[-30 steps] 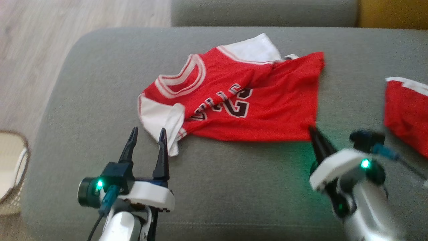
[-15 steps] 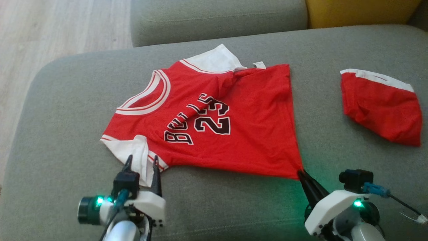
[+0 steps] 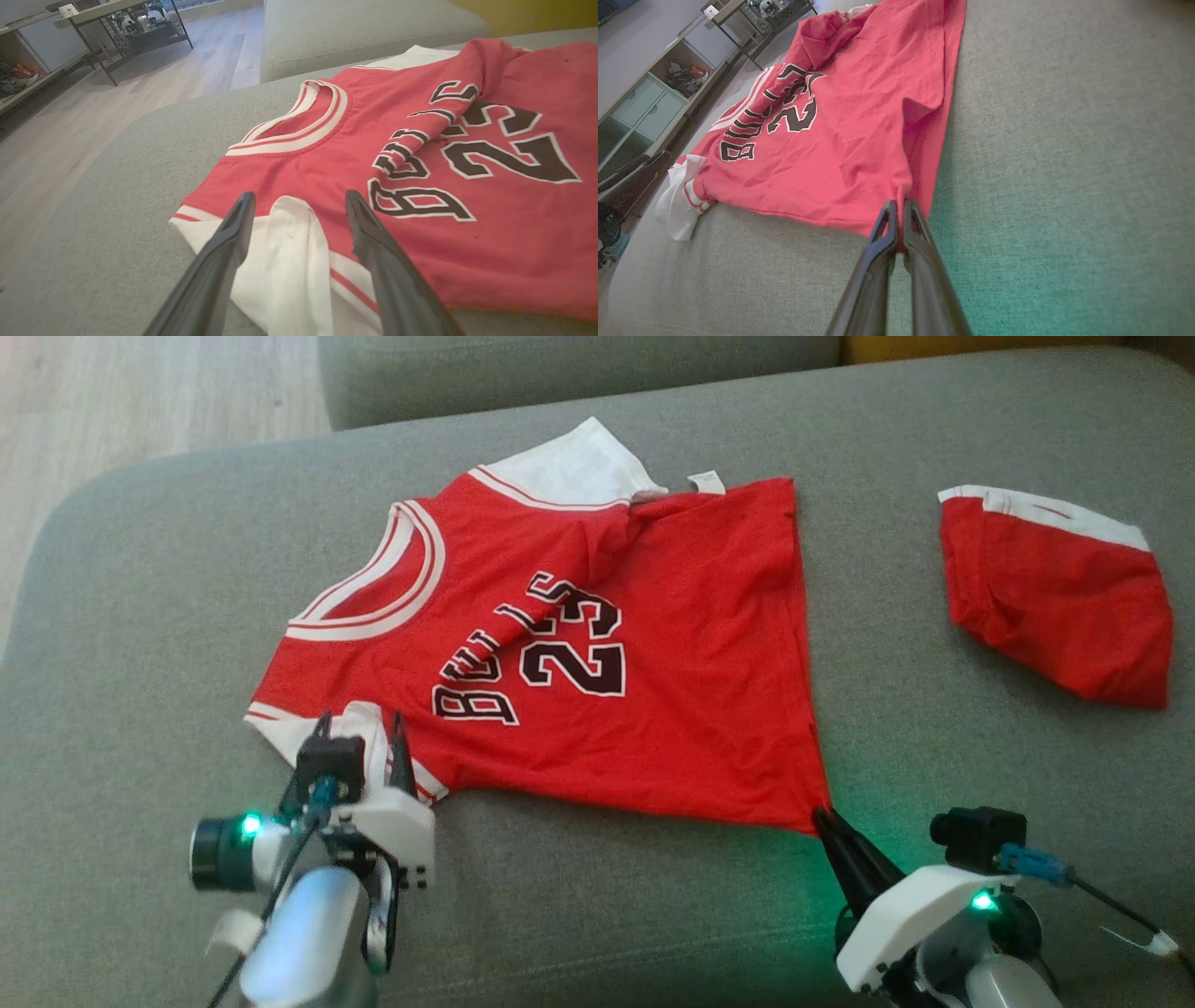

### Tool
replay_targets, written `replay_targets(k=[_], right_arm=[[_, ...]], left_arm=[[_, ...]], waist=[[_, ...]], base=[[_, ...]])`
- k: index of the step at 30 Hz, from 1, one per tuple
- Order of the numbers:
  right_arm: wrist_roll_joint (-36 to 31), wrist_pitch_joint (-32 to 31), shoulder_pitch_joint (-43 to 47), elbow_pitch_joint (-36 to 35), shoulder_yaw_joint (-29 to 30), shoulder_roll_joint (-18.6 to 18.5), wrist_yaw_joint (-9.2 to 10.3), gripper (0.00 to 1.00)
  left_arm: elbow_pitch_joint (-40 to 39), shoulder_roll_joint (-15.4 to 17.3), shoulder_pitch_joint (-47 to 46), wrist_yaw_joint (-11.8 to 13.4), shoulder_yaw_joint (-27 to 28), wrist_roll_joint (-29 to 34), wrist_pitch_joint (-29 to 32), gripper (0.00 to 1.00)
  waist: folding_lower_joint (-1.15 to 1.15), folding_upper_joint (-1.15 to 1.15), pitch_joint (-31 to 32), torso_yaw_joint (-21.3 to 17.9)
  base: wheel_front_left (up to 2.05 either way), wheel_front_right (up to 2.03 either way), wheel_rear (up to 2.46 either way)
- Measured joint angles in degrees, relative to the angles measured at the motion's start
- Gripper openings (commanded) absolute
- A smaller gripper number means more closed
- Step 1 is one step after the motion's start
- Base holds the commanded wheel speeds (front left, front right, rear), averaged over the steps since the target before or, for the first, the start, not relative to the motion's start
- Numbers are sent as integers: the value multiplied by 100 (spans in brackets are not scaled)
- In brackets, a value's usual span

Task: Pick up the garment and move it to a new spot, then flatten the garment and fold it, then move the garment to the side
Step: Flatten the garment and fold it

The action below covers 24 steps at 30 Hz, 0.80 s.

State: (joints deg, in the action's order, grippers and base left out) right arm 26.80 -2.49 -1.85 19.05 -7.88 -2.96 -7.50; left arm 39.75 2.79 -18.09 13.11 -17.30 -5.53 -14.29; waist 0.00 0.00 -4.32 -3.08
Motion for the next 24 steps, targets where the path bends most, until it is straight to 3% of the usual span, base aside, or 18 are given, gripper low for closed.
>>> replay_targets(k=[10, 24], right_arm=[[93, 142, -210, 182, -121, 0, 0, 0], [167, 286, -370, 374, -192, -1, 0, 0]], left_arm=[[923, -7, -790, -10, 76, -77, 90, 100], [1782, -34, -1241, -313, 25, -270, 207, 100]], waist=[[0, 0, -212, -41], [0, 0, -329, -103]], base=[[0, 0, 0], [0, 0, 0]])
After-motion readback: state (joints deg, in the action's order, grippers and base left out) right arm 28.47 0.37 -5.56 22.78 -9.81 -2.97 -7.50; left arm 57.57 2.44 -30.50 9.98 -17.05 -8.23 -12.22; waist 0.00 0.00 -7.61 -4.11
